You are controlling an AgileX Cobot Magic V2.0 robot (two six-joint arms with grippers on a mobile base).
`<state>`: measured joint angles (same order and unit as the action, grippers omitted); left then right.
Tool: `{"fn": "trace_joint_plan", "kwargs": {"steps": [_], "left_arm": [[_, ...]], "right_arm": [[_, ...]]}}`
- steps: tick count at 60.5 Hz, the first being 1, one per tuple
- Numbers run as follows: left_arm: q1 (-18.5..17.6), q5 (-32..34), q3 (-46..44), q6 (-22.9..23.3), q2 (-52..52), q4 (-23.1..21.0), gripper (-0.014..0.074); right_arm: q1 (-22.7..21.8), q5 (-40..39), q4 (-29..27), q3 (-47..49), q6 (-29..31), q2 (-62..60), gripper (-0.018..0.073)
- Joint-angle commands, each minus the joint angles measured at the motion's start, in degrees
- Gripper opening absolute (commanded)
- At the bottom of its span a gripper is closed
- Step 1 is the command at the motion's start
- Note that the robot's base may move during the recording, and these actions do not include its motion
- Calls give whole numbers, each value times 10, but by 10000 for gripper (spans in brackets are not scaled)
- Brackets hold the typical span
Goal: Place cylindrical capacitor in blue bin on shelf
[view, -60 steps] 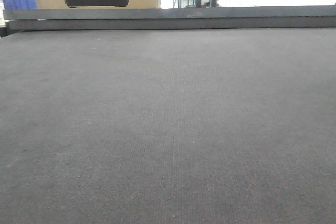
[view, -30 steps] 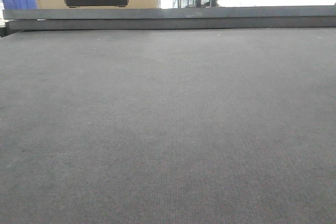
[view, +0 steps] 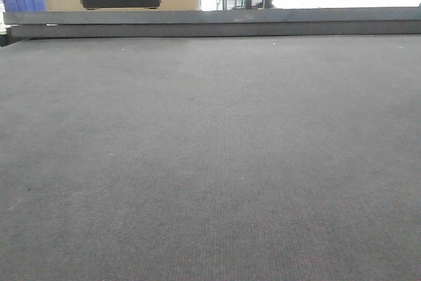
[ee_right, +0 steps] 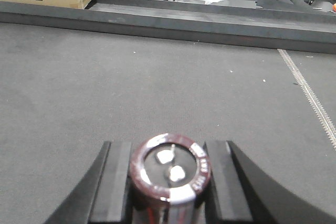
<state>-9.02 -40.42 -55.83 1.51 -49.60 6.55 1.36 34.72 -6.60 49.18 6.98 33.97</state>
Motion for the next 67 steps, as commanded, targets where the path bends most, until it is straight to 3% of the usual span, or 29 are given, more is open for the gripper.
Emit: {"fn": "trace_joint_plan", "kwargs": {"steps": [1, 67], "left_arm": [[-3, 12, -1, 1, 4, -2, -111], [-3, 12, -1, 1, 4, -2, -111]], "right_arm": [[-1, -18, 5, 6, 2, -3, -91], [9, -18, 5, 6, 2, -3, -91]]}}
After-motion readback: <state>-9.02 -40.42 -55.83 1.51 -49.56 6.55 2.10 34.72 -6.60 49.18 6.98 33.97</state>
